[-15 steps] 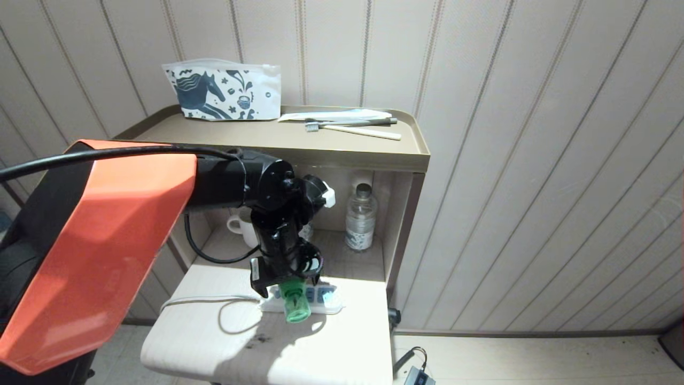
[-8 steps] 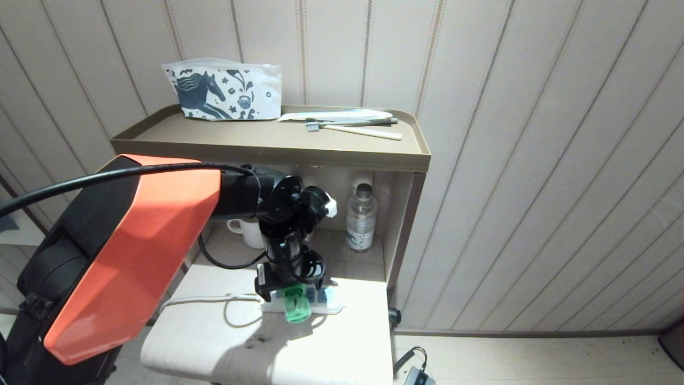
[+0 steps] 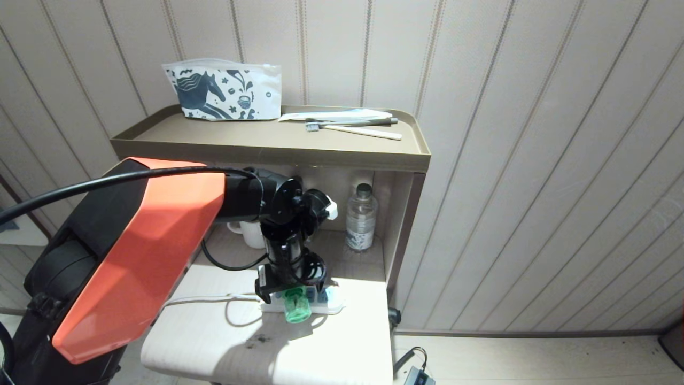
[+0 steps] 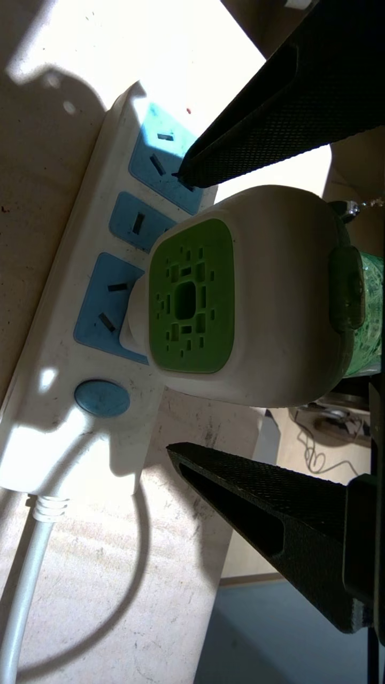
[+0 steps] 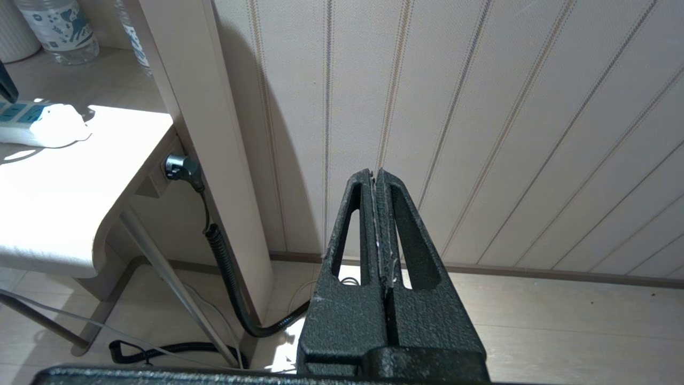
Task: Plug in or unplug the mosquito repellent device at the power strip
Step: Hold the socket with your right hand and unplug it with your left hand
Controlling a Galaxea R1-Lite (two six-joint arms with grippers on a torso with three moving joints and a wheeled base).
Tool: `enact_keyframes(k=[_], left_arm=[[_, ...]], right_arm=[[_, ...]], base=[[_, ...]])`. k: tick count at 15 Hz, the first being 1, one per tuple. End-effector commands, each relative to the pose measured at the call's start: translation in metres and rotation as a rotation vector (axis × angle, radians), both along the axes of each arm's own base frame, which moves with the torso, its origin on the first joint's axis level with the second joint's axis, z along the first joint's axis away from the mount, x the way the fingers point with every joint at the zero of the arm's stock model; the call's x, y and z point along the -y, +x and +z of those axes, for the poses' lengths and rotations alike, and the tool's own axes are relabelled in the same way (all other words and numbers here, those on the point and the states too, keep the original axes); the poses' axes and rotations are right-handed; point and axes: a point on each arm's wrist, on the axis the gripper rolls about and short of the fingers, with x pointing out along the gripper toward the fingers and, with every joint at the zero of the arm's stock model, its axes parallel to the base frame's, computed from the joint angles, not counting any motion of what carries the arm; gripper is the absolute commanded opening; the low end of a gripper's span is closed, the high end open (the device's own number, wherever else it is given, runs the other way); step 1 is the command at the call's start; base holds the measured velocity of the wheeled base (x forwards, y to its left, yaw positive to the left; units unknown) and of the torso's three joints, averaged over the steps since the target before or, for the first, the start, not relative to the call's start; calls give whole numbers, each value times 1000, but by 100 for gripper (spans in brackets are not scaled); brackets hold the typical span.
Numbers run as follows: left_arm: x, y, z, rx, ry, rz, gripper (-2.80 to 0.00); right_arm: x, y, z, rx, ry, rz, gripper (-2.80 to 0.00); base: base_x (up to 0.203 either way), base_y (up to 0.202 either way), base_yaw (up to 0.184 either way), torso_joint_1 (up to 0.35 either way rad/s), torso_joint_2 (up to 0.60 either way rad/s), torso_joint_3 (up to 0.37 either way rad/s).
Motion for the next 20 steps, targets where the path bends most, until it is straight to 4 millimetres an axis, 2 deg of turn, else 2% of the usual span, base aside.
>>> enact_keyframes(k=[1,2,9,13,14,16,18,20], left_arm=[[0,-1,1,0,1,5,0],[0,-1,1,0,0,4,-280],[1,1,-2,3,-6,2,-280],[-1,-4,11,2,-34,-17,-280],[-1,-5,15,7,-38,-18,-280],[1,-8,19,16,-44,-28,-280],[5,-11,17,11,-40,-40,-280],[5,-11,17,9,-40,-40,-280]], right_arm=[[0,0,0,-2,0,1,-280],[0,0,0,-2,0,1,-280],[0,0,0,-2,-1,1,-280],[0,-3,8,3,-3,9,-280],[0,-6,18,8,-3,20,-280],[-2,-16,53,13,-2,89,-280],[-4,-10,76,-77,8,172,-280],[-5,-1,91,-135,21,253,-280]], base=[[0,0,0,0,0,0],[0,0,0,0,0,0],[0,0,0,0,0,0],[0,0,0,0,0,0],[0,0,0,0,0,0],[0,0,0,0,0,0],[0,0,0,0,0,0],[0,0,0,0,0,0]])
